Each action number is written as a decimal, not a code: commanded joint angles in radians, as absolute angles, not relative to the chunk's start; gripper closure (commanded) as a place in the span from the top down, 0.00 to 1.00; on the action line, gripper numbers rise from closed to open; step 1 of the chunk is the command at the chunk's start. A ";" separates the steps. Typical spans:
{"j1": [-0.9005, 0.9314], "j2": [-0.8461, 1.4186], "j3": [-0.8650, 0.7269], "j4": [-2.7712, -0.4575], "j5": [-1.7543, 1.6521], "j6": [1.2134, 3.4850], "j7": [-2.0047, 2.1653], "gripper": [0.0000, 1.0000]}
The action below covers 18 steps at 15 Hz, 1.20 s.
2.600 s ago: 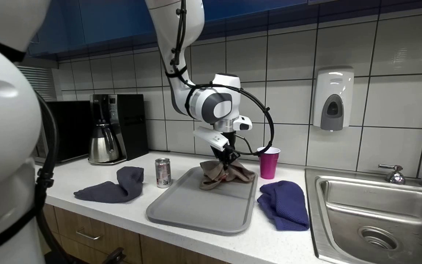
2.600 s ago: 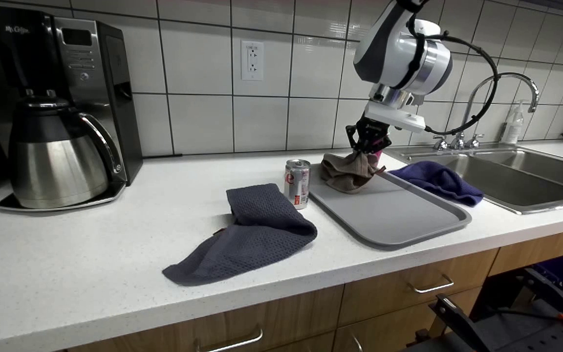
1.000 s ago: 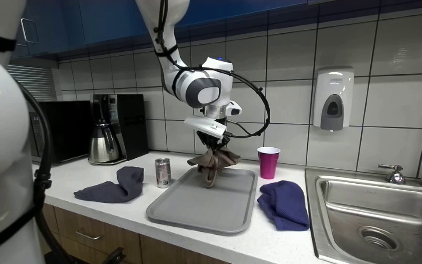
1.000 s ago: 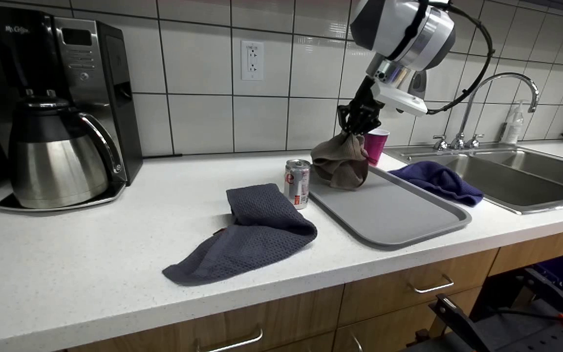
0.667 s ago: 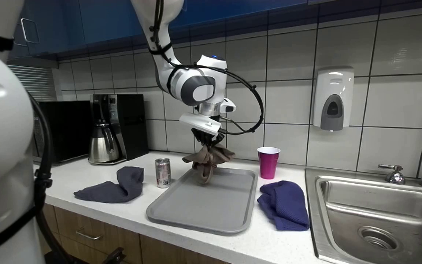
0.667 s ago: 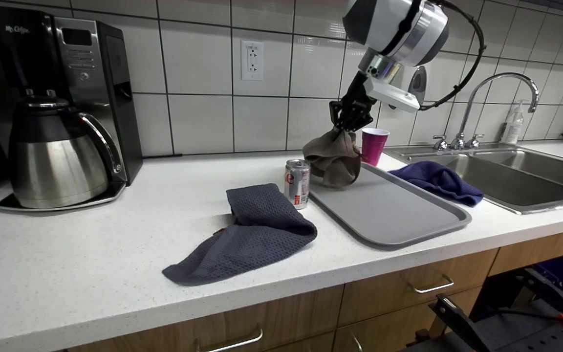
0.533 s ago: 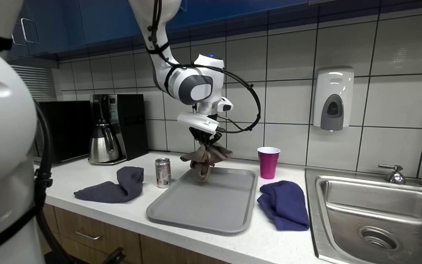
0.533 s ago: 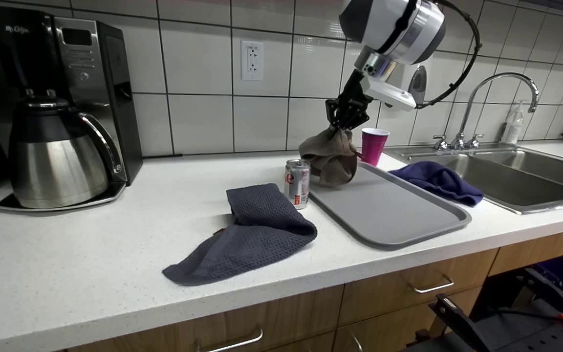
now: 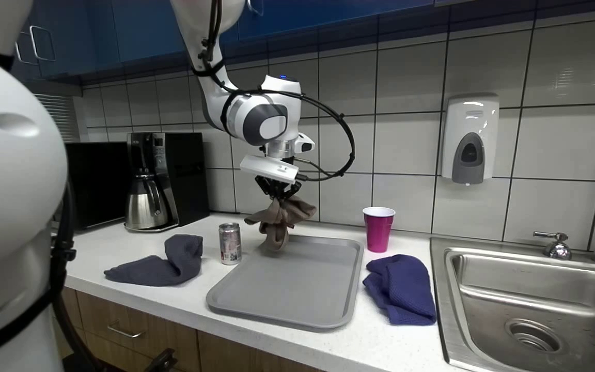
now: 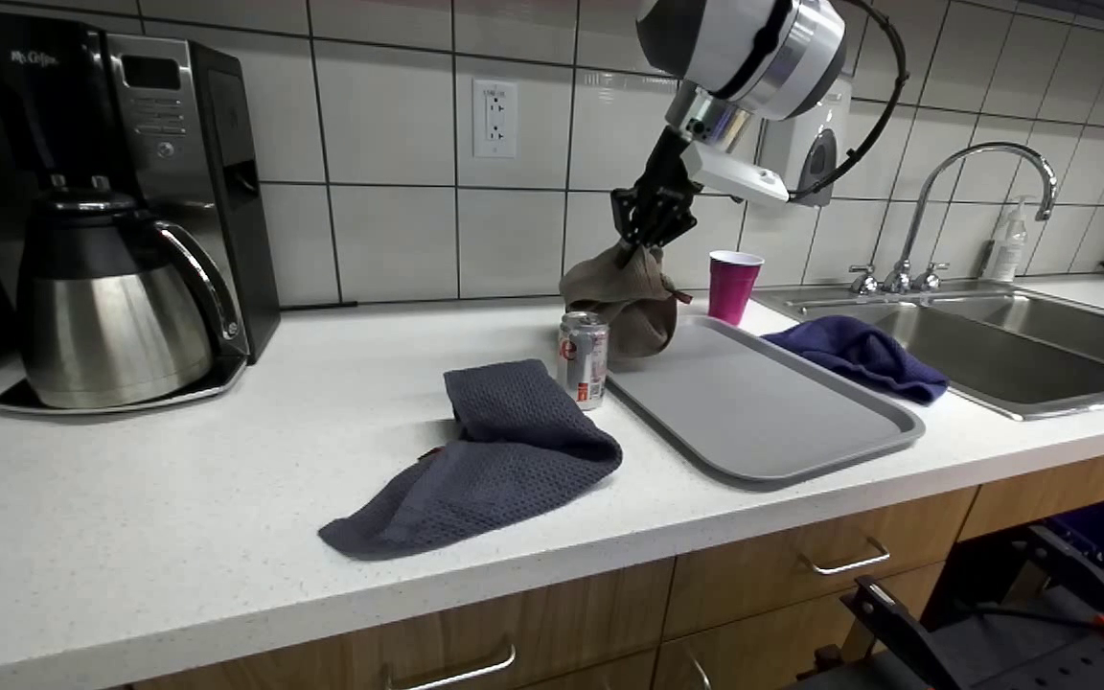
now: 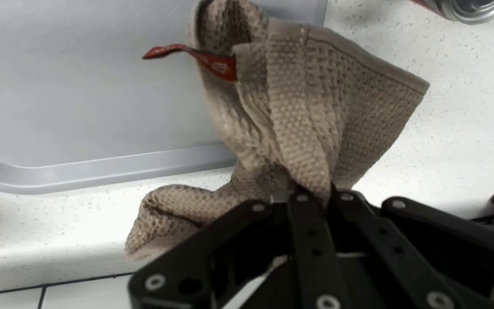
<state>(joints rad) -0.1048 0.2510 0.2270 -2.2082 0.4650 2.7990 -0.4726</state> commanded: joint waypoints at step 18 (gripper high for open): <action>-0.009 0.389 0.237 -2.047 0.189 2.871 -0.388 0.01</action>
<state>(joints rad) -0.0200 0.3746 0.2290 -2.0711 0.2331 2.8525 -0.4320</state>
